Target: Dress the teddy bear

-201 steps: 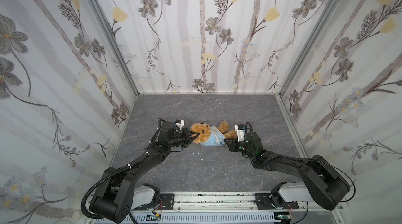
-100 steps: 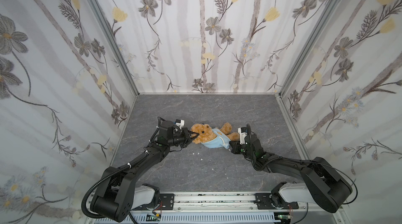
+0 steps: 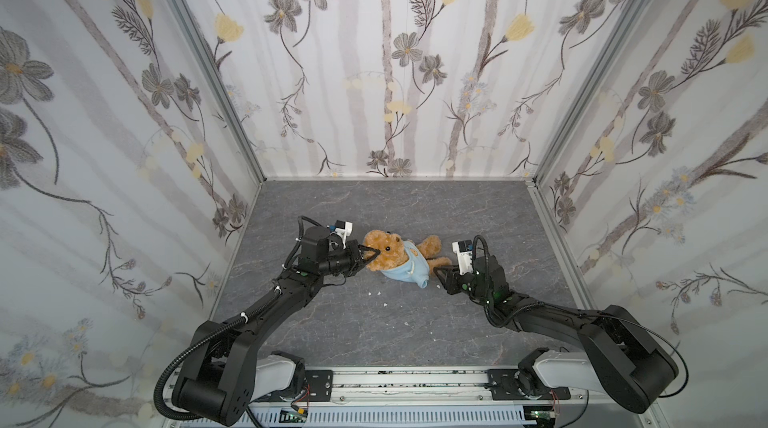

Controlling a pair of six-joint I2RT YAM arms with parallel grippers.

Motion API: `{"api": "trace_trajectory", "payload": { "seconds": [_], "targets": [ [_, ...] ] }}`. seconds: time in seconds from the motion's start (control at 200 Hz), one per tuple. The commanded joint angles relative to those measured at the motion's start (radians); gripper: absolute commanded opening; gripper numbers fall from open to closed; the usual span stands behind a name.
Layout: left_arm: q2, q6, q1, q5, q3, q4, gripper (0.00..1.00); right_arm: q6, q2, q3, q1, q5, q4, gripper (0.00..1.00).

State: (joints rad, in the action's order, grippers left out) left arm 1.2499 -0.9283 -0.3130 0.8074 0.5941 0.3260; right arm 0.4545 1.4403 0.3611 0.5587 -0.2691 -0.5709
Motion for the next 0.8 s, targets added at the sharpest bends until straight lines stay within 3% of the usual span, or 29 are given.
{"api": "trace_trajectory", "payload": {
  "seconds": [0.0,0.22,0.315,0.405,0.505,0.63,0.719,0.794],
  "targets": [
    [0.001,0.182,-0.001,0.014,0.005,0.053,0.00,-0.078,-0.062,0.014,-0.013,-0.165,0.055,0.35],
    [0.005,0.343,-0.062,0.053,-0.010,0.180,0.00,-0.056,-0.254,-0.008,-0.077,-0.097,0.151,0.40],
    [0.005,0.439,-0.140,0.050,0.014,0.205,0.00,-0.020,-0.243,0.017,-0.091,-0.056,0.151,0.42],
    [0.065,0.452,-0.158,0.048,0.018,0.212,0.02,0.039,-0.162,0.049,-0.091,-0.023,0.145,0.39],
    [0.141,0.425,-0.155,0.007,0.003,0.212,0.13,0.114,-0.049,0.055,-0.091,0.048,0.127,0.29],
    [0.220,0.357,-0.156,-0.034,-0.009,0.212,0.29,0.180,0.086,0.021,-0.079,0.050,0.001,0.19],
    [0.229,0.320,-0.158,-0.047,-0.028,0.211,0.48,0.206,0.147,0.002,-0.054,0.061,-0.052,0.15],
    [0.202,0.285,-0.155,-0.070,-0.055,0.211,0.70,0.211,0.189,-0.008,-0.026,0.092,-0.059,0.13]
  ]
}}
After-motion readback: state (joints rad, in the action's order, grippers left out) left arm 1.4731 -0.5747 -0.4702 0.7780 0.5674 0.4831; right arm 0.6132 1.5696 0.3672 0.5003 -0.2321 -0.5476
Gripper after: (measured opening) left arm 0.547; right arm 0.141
